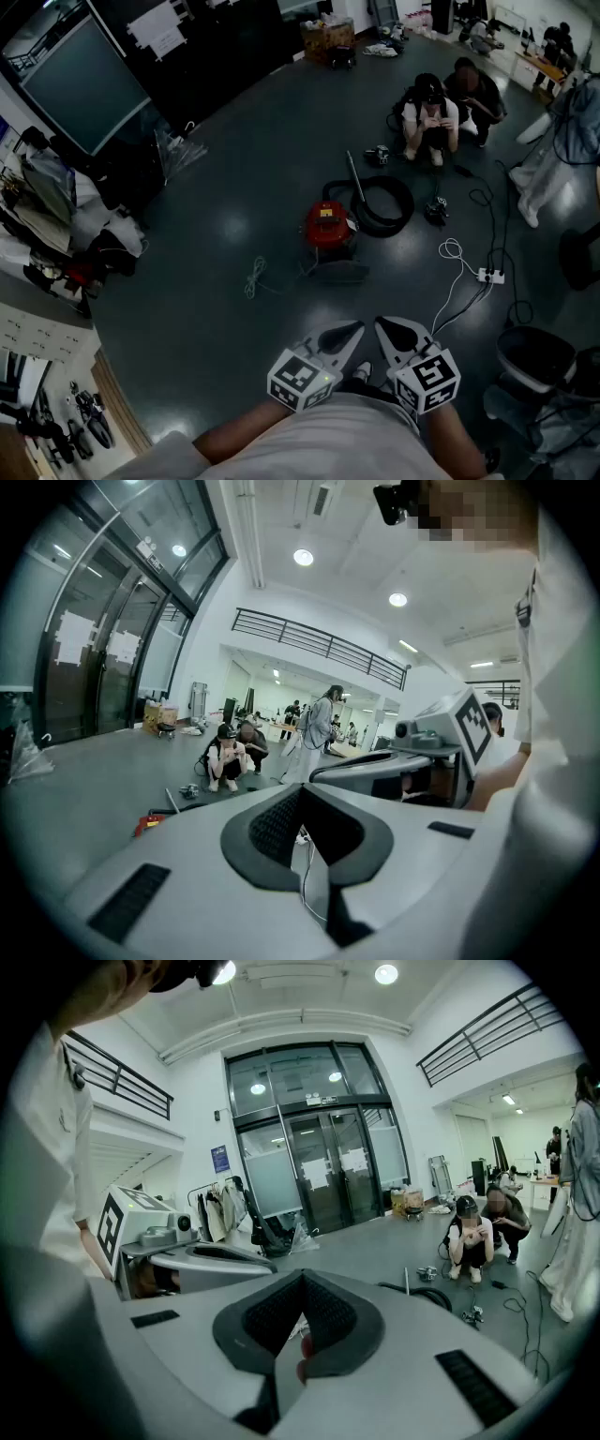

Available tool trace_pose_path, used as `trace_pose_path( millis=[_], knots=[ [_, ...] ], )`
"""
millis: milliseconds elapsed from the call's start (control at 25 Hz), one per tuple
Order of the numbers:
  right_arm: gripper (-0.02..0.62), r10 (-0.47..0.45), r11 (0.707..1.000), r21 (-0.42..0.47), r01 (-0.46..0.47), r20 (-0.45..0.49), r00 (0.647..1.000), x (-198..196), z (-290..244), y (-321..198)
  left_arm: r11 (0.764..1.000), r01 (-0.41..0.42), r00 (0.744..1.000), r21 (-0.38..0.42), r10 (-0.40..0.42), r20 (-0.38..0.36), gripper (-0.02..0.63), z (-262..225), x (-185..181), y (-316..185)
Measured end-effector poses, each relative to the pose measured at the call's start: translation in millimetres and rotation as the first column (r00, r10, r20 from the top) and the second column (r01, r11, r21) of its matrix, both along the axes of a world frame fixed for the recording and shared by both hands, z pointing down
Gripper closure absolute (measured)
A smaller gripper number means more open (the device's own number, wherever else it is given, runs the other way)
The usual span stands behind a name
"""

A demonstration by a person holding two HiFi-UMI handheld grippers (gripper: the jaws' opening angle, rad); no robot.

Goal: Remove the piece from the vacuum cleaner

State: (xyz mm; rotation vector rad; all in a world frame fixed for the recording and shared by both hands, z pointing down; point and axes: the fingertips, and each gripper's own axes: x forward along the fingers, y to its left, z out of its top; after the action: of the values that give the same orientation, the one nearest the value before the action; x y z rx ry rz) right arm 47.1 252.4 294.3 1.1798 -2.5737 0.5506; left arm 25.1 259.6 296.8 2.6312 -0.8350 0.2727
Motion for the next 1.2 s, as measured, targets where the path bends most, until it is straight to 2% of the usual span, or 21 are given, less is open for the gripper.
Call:
trace_pose_path(
  millis=[440,600,960,1200],
  knots=[
    [0.581,-0.047,0.999,-0.004,0.047,0.003,0.999,0.4,3.9,-5.6,1.000,0.022,1.000,-0.003,-0.022,0.005,0.600,4.7,5.1,-3.4],
    [0.580,-0.071,0.997,-0.013,0.071,0.045,0.996,-3.9,9.2,-4.9,0.999,0.032,0.999,-0.012,-0.032,0.020,0.600,13.9,3.6,-2.4],
    [0.580,-0.063,0.998,0.009,0.063,0.064,0.996,19.9,4.0,-14.9,0.999,0.041,0.999,-0.009,-0.040,0.034,0.599,15.3,23.7,-11.4],
    [0.580,-0.049,0.999,0.000,0.050,0.080,0.996,21.5,6.9,-27.4,0.999,0.044,0.997,-0.008,-0.044,0.057,0.600,21.6,20.7,-18.0]
  ],
)
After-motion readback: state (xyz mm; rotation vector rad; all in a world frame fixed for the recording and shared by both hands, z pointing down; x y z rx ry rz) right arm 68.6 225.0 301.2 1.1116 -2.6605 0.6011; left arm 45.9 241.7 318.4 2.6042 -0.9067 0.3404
